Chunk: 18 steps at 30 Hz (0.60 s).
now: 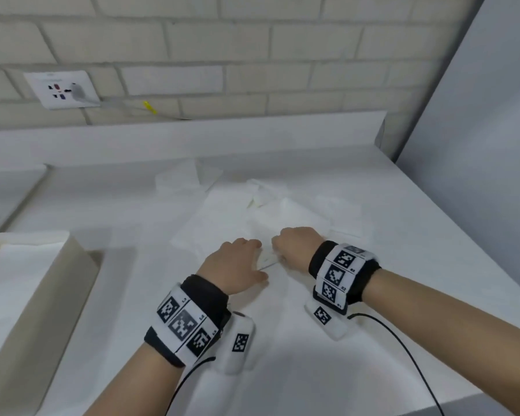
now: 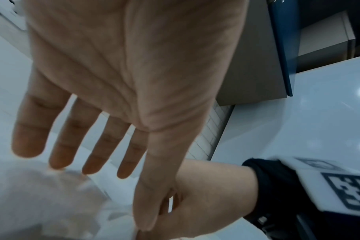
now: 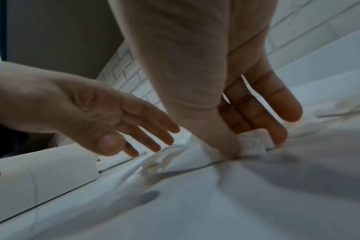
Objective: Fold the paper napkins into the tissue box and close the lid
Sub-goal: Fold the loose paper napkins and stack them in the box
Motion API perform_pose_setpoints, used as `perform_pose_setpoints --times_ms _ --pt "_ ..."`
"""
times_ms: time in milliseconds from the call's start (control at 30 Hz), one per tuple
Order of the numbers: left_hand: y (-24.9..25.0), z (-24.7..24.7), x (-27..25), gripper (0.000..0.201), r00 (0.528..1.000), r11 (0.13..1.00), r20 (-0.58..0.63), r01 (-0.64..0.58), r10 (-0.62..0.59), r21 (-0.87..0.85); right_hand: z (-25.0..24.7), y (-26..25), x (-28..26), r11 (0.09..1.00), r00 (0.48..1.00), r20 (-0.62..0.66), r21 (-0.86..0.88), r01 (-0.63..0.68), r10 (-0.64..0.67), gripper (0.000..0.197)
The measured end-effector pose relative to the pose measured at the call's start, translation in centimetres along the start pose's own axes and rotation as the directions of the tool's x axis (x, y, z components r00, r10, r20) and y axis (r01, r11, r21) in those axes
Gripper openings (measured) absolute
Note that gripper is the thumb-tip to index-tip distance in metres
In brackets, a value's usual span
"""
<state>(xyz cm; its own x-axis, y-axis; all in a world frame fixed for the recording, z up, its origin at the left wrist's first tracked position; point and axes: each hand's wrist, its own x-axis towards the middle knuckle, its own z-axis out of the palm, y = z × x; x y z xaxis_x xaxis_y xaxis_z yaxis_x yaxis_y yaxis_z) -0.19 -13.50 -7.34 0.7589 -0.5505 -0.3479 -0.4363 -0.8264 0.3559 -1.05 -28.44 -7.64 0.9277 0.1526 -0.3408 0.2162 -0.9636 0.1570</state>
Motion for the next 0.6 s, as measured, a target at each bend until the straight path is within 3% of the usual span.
perform_pose_setpoints --times_ms 133,233,467,600 --pt "0.1 0.2 0.5 0.064 0.999 1.000 -0.035 -0.012 0.012 0.008 -0.5 0.8 -0.6 0.994 0.996 -0.022 0.060 0.091 -0.090 0.019" --pt "0.1 -0.2 0.7 0.047 0.989 1.000 -0.144 -0.013 0.009 -0.024 -1.6 1.9 -1.5 0.968 0.988 -0.100 0.208 0.139 -0.121 0.007" --pt "0.8 0.0 1.1 0.022 0.957 0.990 -0.283 0.018 -0.058 -0.143 -1.8 3.1 -1.9 0.916 0.958 -0.281 0.368 0.158 -0.052 0.003" --pt "0.7 0.3 1.2 0.019 0.910 0.991 -0.413 -0.025 -0.032 -0.132 -1.0 2.6 -1.3 0.908 0.965 -0.258 0.394 0.146 -0.043 0.031"
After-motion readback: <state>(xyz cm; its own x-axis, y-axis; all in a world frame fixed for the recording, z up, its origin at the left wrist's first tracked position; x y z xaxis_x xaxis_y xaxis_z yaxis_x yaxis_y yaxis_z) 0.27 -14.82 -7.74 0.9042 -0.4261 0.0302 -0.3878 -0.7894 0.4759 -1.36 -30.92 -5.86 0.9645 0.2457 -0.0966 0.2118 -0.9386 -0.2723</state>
